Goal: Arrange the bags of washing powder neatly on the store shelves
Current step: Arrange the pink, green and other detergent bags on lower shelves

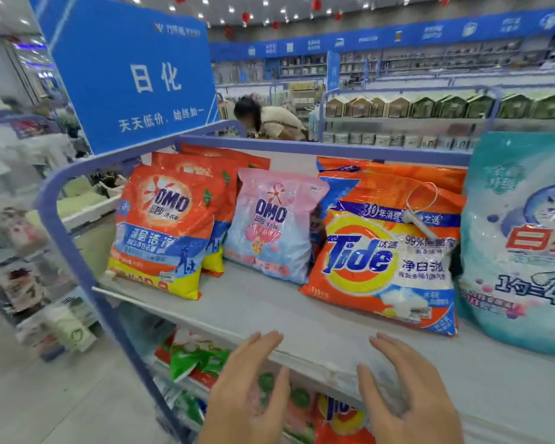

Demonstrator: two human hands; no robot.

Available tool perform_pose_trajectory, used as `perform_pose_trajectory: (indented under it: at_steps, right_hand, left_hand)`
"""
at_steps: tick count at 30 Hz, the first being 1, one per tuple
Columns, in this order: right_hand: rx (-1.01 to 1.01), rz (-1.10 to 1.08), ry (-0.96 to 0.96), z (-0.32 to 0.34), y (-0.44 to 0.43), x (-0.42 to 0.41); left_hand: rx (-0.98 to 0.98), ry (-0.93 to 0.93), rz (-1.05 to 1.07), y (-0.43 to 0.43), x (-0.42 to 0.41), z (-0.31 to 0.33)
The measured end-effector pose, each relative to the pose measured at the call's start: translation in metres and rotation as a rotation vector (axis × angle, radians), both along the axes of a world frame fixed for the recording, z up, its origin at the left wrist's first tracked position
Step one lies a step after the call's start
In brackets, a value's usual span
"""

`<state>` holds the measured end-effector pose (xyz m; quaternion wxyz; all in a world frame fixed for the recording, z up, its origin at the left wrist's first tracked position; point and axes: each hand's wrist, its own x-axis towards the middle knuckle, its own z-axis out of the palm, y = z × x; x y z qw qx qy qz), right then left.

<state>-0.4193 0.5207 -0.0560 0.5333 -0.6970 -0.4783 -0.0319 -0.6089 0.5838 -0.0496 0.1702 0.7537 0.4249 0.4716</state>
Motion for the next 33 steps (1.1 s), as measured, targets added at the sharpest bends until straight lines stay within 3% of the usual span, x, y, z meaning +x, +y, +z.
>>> perform_pose_trajectory:
  at_steps: [8, 17, 25, 33]
  right_hand:
    - [-0.326, 0.057, 0.061, 0.032, 0.083, -0.043]
    - [-0.32, 0.048, 0.105, 0.052, 0.177, -0.064]
    - [-0.247, 0.012, 0.371, 0.037, 0.236, -0.05]
    - [-0.172, 0.142, 0.775, 0.06, 0.217, -0.049]
  left_hand:
    - [-0.195, 0.127, -0.098, 0.122, -0.049, 0.023]
    - [-0.349, 0.172, -0.245, 0.232, -0.034, 0.039]
    - [-0.285, 0.194, -0.036, 0.239, 0.0, 0.041]
    - [-0.23, 0.197, -0.057, 0.24, -0.006, 0.036]
